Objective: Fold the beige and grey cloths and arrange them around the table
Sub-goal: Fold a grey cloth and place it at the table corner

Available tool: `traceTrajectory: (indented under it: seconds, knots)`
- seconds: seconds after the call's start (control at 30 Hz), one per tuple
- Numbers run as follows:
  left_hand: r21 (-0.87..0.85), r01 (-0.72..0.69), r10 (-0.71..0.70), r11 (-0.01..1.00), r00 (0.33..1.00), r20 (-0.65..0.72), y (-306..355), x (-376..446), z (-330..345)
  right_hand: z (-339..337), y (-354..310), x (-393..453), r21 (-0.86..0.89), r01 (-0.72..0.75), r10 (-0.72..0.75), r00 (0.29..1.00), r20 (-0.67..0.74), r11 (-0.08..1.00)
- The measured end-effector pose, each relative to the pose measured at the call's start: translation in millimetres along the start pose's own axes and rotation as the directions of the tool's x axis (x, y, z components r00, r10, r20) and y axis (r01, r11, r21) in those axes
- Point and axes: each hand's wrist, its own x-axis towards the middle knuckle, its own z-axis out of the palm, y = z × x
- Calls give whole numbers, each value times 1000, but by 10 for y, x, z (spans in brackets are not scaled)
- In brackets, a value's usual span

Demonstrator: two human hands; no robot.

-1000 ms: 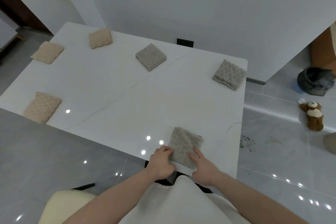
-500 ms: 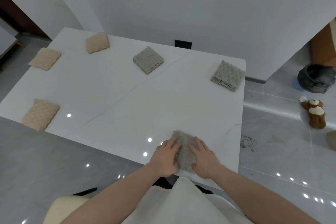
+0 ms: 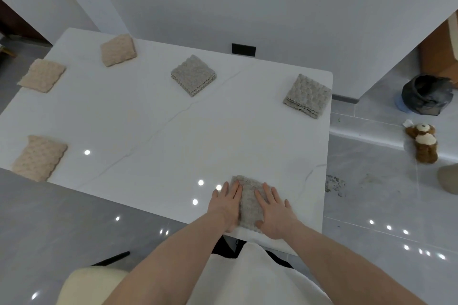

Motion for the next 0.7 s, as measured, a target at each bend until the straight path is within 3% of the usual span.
traceTrajectory:
  seconds: [0.2, 0.3, 0.4, 0.47, 0.57, 0.7]
  knots:
    - [110, 26, -21, 994, 999, -51, 90, 12, -97, -100, 7, 51, -15, 15, -15, 1000, 22, 1000]
    - [-95, -6, -8, 995, 989, -151, 78, -23, -162, -132, 61, -2, 117, 84, -73, 993, -97, 990]
    - [-386, -25, -93, 922, 955, -283, 9, -128, -62, -35, 162, -136, 259, 128, -52, 959, -279, 958]
    - [-522, -36, -143, 852, 944, -298, -35, -193, 78, 89, 185, -208, 429, 97, 46, 950, -310, 898]
    - [-673, -12, -169, 740, 964, -203, -50, -280, 221, 239, 122, -253, 721, 26, 208, 950, -235, 693]
    - [-716, 10, -126, 698, 986, -108, 21, -340, 217, 313, 11, -234, 830, -3, 223, 964, -147, 558]
